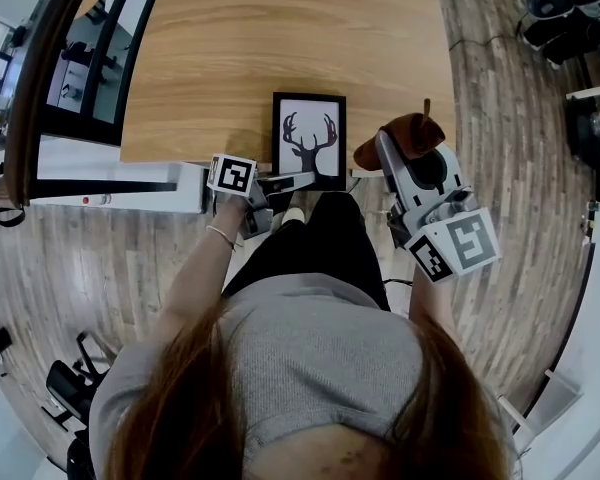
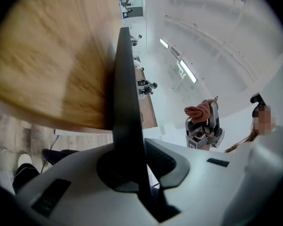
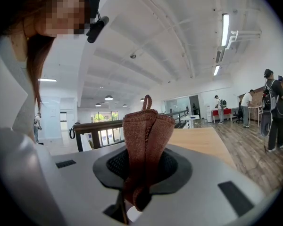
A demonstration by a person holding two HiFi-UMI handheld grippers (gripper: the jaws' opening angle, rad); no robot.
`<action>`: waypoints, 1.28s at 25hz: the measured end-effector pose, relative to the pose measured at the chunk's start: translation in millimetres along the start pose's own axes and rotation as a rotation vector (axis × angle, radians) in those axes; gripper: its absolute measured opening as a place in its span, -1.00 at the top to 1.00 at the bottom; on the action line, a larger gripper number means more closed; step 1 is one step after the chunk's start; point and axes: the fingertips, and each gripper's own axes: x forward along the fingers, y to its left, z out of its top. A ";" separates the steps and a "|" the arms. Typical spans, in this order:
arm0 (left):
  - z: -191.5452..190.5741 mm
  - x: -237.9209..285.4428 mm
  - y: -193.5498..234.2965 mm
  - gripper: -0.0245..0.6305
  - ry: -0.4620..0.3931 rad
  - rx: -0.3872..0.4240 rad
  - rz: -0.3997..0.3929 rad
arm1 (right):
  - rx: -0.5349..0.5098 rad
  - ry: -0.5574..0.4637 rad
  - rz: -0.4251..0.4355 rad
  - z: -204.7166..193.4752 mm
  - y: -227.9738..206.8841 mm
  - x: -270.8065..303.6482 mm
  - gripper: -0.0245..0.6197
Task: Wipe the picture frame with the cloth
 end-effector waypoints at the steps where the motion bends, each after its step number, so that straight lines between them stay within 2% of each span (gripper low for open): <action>1: 0.6 -0.6 2.6 0.78 0.000 0.004 0.008 | 0.001 0.000 0.001 0.7 -0.3 0.8 0.62; 9: -2.3 2.7 -6.6 0.78 -0.007 -0.022 -0.089 | 0.018 -0.003 0.009 -1.9 3.5 2.7 0.62; 14: -5.6 -3.8 0.1 0.73 0.038 0.120 -0.044 | 0.022 0.003 0.003 -3.6 1.9 0.1 0.62; 15: -5.7 -4.4 -1.2 0.70 0.037 0.136 -0.050 | 0.023 0.003 0.002 -4.1 1.9 -0.2 0.62; 18: -3.0 -3.9 -6.1 0.29 0.009 0.134 -0.090 | 0.029 0.001 0.004 -5.6 3.8 -1.3 0.62; 19: -1.8 -4.1 -4.2 0.21 0.001 0.128 -0.088 | 0.032 0.001 0.007 -6.1 5.1 -1.4 0.62; 23: -1.5 -5.5 -4.5 0.15 -0.029 0.063 -0.094 | 0.036 0.006 0.015 -8.1 8.7 -1.6 0.62; 25: -4.6 -8.3 -4.0 0.07 -0.036 0.044 -0.072 | 0.038 0.008 0.015 -8.5 9.2 -2.3 0.62; 28: -12.4 -19.9 11.2 0.04 0.010 0.138 0.014 | 0.044 -0.001 0.014 -6.6 10.4 -3.1 0.62; 32: -24.0 -41.4 2.1 0.04 0.005 0.181 0.074 | 0.046 -0.009 0.013 -2.0 14.9 -4.6 0.62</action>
